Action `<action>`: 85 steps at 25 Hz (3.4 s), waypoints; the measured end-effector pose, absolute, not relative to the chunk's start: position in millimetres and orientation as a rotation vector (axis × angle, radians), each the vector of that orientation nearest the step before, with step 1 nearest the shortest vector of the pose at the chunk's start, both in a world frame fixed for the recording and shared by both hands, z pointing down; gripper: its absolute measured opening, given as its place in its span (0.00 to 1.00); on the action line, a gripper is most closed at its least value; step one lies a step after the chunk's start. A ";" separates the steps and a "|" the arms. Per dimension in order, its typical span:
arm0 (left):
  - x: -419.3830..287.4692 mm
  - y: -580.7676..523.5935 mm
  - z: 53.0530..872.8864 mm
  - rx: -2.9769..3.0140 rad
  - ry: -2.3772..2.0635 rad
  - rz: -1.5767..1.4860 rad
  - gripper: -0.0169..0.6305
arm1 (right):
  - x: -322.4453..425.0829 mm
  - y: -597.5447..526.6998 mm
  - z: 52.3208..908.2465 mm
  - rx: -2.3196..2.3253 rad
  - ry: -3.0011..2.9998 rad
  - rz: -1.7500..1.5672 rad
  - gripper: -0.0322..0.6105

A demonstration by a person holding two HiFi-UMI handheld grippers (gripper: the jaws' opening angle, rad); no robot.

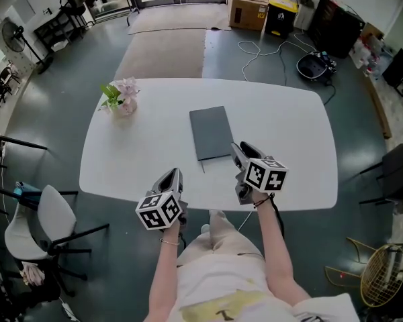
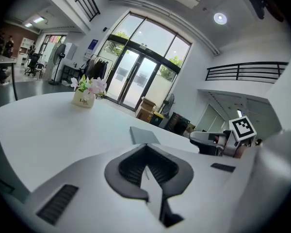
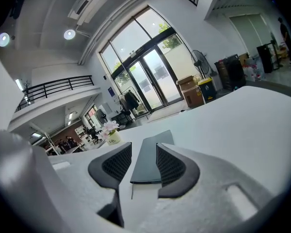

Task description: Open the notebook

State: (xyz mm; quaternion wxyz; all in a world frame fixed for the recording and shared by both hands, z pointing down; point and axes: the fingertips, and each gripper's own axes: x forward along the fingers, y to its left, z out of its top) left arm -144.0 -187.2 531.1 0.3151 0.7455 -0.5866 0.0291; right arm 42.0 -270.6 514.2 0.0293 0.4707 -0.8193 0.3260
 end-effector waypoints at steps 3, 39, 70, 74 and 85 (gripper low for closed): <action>-147.0 -201.0 540.7 1.938 -1.531 0.083 0.02 | 40.9 -286.6 526.8 1.436 -2.493 1.027 0.28; -126.7 -271.9 612.4 1.695 -1.398 0.153 0.02 | 35.6 -353.3 655.7 1.016 -2.127 1.247 0.23; -151.1 -271.3 583.8 1.722 -1.422 0.012 0.02 | 13.6 -346.1 583.1 1.060 -2.294 1.248 0.10; -166.6 -270.5 581.0 1.741 -1.390 0.004 0.02 | 1.5 -345.0 567.4 1.084 -2.288 1.168 0.10; -215.5 -259.9 574.5 1.805 -1.305 -0.014 0.02 | -58.4 -331.9 526.9 1.136 -2.300 0.933 0.10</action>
